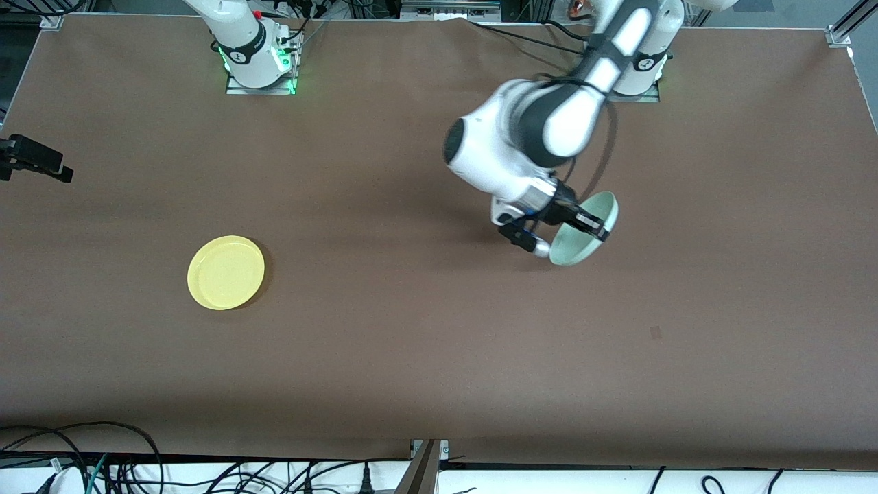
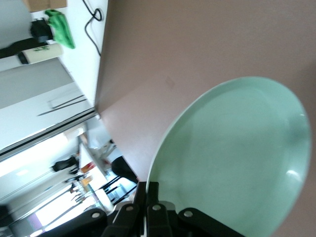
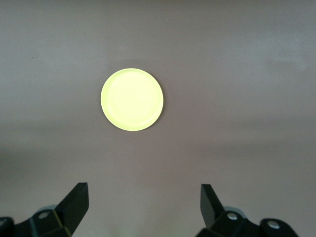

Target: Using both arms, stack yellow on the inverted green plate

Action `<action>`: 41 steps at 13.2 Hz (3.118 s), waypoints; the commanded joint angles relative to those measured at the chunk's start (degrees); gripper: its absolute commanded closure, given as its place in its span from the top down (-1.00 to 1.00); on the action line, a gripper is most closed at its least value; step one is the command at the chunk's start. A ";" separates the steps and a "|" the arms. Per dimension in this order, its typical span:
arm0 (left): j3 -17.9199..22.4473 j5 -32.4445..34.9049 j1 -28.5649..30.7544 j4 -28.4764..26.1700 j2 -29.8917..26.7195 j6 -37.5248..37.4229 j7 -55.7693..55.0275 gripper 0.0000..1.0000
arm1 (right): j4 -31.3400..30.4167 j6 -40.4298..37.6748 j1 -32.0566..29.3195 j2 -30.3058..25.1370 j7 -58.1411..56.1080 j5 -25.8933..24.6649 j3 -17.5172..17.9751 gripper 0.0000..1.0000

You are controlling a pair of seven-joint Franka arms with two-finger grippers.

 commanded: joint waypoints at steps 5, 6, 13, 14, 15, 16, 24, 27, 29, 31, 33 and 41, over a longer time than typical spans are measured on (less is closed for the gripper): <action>2.02 11.62 -10.32 2.32 9.76 -11.76 -8.21 -1.00 | 0.13 -0.11 -0.39 -0.07 -0.51 0.33 -0.26 1.00; 2.37 14.06 -11.28 3.98 10.90 -14.56 -9.10 -1.00 | 0.13 -0.03 -0.39 -0.07 -0.51 0.42 -0.26 1.00; 1.85 14.27 -16.12 12.26 18.11 -18.02 -19.62 -1.00 | 0.13 -0.03 -0.39 -0.07 -0.51 0.42 -0.35 1.00; 1.85 12.35 -16.04 12.43 18.38 -17.32 -23.14 -1.00 | 0.13 -0.02 -0.39 -0.07 -0.51 0.42 -0.35 1.00; 1.85 11.98 -16.47 12.26 19.08 -15.83 -25.17 -1.00 | 0.13 -0.11 -0.39 -0.07 -0.51 0.34 -0.26 1.00; 1.85 11.98 -17.78 12.43 20.30 -15.64 -26.67 -1.00 | 0.13 -0.03 -0.39 -0.07 -0.51 0.42 -0.35 1.00; 1.41 7.69 -21.49 14.62 21.19 -13.62 -28.62 -1.00 | 0.13 -0.02 -0.39 -0.07 -0.51 0.34 -0.43 1.00; 1.49 7.32 -21.66 15.16 21.98 -11.86 -29.84 -1.00 | 0.13 -0.03 -0.83 0.20 -0.51 0.51 -0.70 1.00; 1.67 7.41 -23.67 15.33 22.77 -12.30 -30.90 -1.00 | 0.13 0.06 -1.01 0.20 -0.51 0.69 -0.70 1.00; 2.37 7.50 -26.05 15.42 23.91 -14.83 -31.34 -1.00 | 0.13 0.06 -0.92 0.20 -0.51 0.69 -0.70 1.00; 2.63 7.76 -26.84 15.51 24.18 -16.95 -31.87 -1.00 | 0.13 -0.02 -0.92 0.20 -0.51 0.69 -0.70 1.00; 4.30 8.11 -27.46 18.41 26.90 -19.06 -32.58 -1.00 | 0.13 -0.02 -0.92 0.20 -0.51 0.69 -0.70 1.00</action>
